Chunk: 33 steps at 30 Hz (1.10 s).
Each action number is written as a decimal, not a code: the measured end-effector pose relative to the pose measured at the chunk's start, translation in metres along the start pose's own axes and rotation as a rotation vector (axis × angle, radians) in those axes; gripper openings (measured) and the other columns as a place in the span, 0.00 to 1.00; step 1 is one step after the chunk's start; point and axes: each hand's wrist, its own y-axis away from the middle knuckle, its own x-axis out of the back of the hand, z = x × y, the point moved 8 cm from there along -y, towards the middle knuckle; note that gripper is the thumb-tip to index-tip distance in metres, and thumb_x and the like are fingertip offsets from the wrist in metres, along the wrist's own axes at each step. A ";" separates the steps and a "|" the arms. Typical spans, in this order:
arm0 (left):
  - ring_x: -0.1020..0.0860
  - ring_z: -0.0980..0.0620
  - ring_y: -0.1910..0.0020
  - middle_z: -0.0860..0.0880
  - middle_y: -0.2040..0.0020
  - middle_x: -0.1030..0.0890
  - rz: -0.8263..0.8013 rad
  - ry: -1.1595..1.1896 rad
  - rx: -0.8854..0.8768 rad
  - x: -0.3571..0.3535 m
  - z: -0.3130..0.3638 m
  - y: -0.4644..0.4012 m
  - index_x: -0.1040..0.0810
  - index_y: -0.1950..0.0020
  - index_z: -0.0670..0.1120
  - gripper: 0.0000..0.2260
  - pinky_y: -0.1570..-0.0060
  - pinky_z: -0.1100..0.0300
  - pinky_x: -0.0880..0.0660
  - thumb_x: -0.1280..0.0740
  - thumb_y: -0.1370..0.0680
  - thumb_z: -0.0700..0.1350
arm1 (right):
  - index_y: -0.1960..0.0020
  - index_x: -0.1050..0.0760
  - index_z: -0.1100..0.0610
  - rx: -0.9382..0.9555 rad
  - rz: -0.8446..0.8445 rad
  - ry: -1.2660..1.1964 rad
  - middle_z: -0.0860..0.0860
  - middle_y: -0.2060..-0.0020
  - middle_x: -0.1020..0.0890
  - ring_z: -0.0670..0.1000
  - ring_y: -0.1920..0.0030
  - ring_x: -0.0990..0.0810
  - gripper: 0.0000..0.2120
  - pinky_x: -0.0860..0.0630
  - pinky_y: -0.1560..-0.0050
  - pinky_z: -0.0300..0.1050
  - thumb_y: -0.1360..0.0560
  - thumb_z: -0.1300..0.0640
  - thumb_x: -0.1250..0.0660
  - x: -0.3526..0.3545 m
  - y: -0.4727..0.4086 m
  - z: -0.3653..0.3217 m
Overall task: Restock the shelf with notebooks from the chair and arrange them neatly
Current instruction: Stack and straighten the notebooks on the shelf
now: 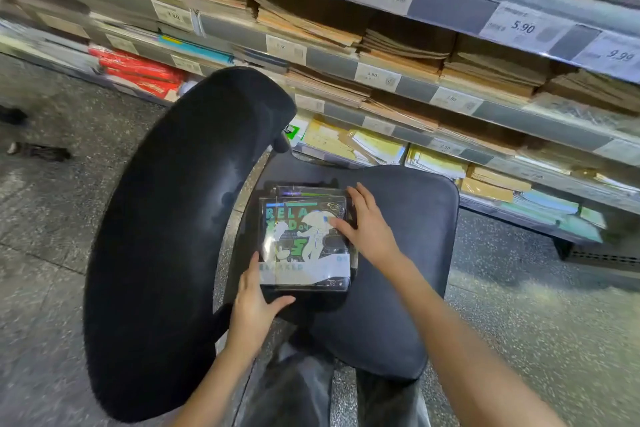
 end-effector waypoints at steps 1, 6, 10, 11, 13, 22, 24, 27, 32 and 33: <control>0.33 0.45 0.32 0.43 0.31 0.33 0.007 0.030 0.001 -0.001 -0.002 0.000 0.46 0.25 0.43 0.44 0.37 0.55 0.35 0.24 0.34 0.44 | 0.26 0.47 0.52 -0.011 -0.010 -0.023 0.48 0.25 0.49 0.52 0.28 0.39 0.35 0.32 0.34 0.54 0.26 0.41 0.37 0.000 -0.001 0.001; 0.28 0.47 0.36 0.44 0.35 0.28 0.062 0.137 -0.004 0.002 -0.004 -0.006 0.42 0.26 0.45 0.41 0.37 0.57 0.33 0.25 0.33 0.39 | 0.27 0.43 0.54 -0.027 -0.025 -0.090 0.51 0.27 0.44 0.53 0.32 0.35 0.32 0.30 0.37 0.50 0.26 0.46 0.35 0.001 -0.005 0.001; 0.28 0.46 0.37 0.43 0.35 0.27 0.101 0.104 -0.042 0.004 0.008 -0.009 0.41 0.26 0.45 0.40 0.38 0.57 0.33 0.25 0.33 0.39 | 0.28 0.40 0.56 -0.033 0.013 -0.139 0.53 0.29 0.39 0.53 0.33 0.33 0.29 0.33 0.36 0.47 0.25 0.52 0.34 0.005 -0.008 -0.001; 0.27 0.47 0.37 0.43 0.35 0.27 0.101 0.094 -0.052 0.003 0.010 -0.009 0.42 0.25 0.45 0.40 0.37 0.57 0.33 0.25 0.32 0.39 | 0.28 0.40 0.57 -0.037 0.017 -0.147 0.53 0.30 0.38 0.53 0.33 0.32 0.28 0.34 0.36 0.45 0.25 0.53 0.34 0.005 -0.008 -0.001; 0.27 0.48 0.38 0.44 0.36 0.25 0.098 0.077 -0.067 0.003 0.014 -0.011 0.44 0.25 0.46 0.40 0.38 0.59 0.33 0.26 0.31 0.40 | 0.28 0.40 0.57 -0.051 0.031 -0.174 0.53 0.30 0.37 0.52 0.33 0.33 0.27 0.36 0.37 0.41 0.24 0.54 0.35 0.006 -0.008 0.001; 0.30 0.46 0.40 0.42 0.42 0.27 0.009 0.071 -0.031 -0.004 0.014 -0.016 0.51 0.24 0.49 0.44 0.42 0.60 0.35 0.25 0.31 0.43 | 0.29 0.39 0.55 -0.083 0.047 -0.247 0.54 0.32 0.34 0.52 0.34 0.32 0.26 0.35 0.37 0.41 0.24 0.58 0.35 0.008 -0.007 0.002; 0.32 0.46 0.39 0.43 0.44 0.30 -0.004 0.111 -0.005 -0.009 0.013 -0.014 0.52 0.24 0.49 0.46 0.40 0.58 0.36 0.25 0.32 0.43 | 0.29 0.37 0.55 -0.110 0.063 -0.282 0.54 0.33 0.34 0.52 0.35 0.32 0.25 0.34 0.37 0.41 0.24 0.59 0.34 0.009 -0.006 0.004; 0.33 0.50 0.39 0.47 0.46 0.35 -0.024 0.200 0.037 -0.016 0.017 -0.010 0.52 0.24 0.51 0.46 0.38 0.61 0.39 0.24 0.32 0.42 | 0.31 0.35 0.55 -0.147 0.096 -0.341 0.53 0.34 0.32 0.53 0.37 0.29 0.24 0.29 0.37 0.47 0.25 0.60 0.34 0.012 -0.004 0.011; 0.37 0.60 0.47 0.48 0.43 0.37 -0.028 0.334 0.056 -0.023 0.033 0.000 0.52 0.25 0.54 0.47 0.42 0.68 0.41 0.24 0.33 0.41 | 0.34 0.32 0.52 -0.166 0.152 -0.389 0.50 0.40 0.29 0.54 0.42 0.25 0.22 0.24 0.42 0.52 0.26 0.58 0.31 0.030 0.005 0.028; 0.38 0.62 0.47 0.47 0.43 0.36 -0.019 0.353 0.049 -0.022 0.037 0.001 0.51 0.25 0.54 0.46 0.41 0.69 0.41 0.24 0.33 0.41 | 0.34 0.32 0.53 -0.161 0.162 -0.395 0.49 0.40 0.29 0.53 0.42 0.25 0.22 0.25 0.41 0.51 0.26 0.58 0.31 0.035 0.007 0.029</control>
